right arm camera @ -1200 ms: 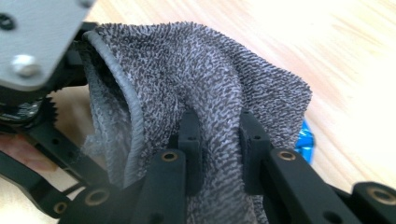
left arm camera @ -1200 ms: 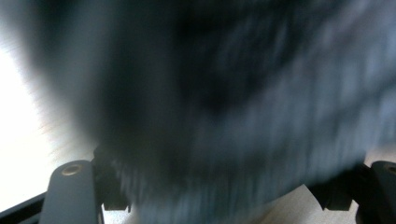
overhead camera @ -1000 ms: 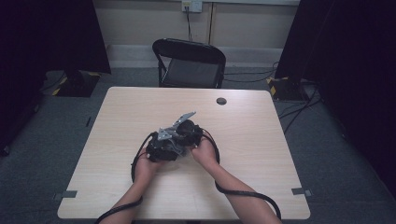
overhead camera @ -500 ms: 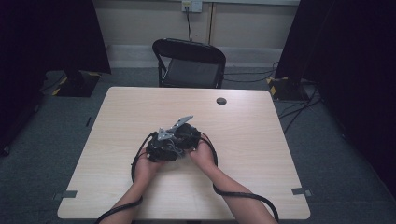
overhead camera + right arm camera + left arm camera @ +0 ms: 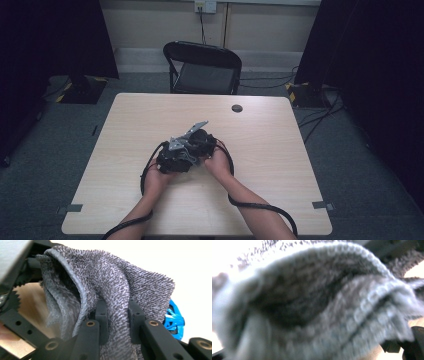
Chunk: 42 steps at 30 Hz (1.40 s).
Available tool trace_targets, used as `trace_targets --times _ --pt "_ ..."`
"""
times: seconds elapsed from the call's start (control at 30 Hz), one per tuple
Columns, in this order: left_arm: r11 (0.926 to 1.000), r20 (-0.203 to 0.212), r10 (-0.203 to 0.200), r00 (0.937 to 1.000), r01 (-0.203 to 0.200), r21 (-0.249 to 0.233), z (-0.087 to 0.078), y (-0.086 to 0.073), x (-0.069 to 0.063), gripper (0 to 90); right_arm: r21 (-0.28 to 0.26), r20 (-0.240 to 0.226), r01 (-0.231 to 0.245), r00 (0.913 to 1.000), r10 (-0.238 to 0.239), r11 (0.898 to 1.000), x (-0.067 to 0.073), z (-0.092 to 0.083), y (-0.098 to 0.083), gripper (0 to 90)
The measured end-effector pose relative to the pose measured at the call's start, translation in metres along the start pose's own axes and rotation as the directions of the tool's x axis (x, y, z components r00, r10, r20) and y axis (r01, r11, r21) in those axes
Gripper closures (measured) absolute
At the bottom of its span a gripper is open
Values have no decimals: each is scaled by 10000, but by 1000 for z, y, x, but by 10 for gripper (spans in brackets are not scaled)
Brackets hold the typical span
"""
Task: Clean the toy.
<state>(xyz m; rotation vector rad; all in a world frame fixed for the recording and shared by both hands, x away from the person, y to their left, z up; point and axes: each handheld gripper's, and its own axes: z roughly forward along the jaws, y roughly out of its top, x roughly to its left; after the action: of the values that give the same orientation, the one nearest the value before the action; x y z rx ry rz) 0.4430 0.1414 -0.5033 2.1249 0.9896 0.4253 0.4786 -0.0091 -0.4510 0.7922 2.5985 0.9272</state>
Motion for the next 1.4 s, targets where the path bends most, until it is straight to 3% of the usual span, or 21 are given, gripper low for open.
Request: trace_targets --times 0.43,1.4 --pt "10000 2 -1 10000 1 0 0 0 0 244 51 282 -1059 9940 1057 9944 -30 0 -3 752" --pt "10000 -12 9 10000 -9 -3 0 0 0 244 354 1016 -1810 9790 1766 9829 -62 12 -8 751"
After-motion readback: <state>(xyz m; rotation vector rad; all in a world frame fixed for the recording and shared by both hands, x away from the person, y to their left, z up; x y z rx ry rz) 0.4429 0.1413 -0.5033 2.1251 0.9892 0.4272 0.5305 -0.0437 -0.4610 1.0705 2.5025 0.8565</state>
